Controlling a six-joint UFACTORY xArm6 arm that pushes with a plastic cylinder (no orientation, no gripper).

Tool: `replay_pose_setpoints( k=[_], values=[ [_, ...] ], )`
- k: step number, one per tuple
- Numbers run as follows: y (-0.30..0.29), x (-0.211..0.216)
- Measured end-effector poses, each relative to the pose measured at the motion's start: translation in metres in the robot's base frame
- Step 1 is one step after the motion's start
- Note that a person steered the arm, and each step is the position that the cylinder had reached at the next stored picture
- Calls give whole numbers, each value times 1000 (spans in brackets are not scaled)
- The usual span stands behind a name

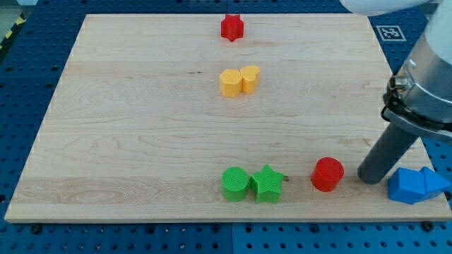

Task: Move your arm towards red star

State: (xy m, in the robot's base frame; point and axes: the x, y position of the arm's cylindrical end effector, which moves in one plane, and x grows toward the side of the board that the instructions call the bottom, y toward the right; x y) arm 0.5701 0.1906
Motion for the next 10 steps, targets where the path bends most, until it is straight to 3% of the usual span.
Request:
replay_pose_setpoints(
  k=[4, 5, 6, 7, 9, 10],
  values=[
    [-77, 0],
    [-62, -2],
    [-17, -38],
    [17, -102],
    [24, -303],
    [23, -375]
  ],
)
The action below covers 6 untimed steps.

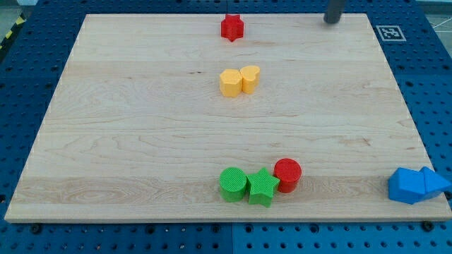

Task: Move your arm towards red star

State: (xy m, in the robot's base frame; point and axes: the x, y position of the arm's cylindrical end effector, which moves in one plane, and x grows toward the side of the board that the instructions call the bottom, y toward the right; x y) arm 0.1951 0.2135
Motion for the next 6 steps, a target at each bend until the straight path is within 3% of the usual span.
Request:
replay_pose_setpoints(
  k=[1, 4, 6],
  values=[
    [-10, -4],
    [-178, 2],
    [-251, 51]
  ],
)
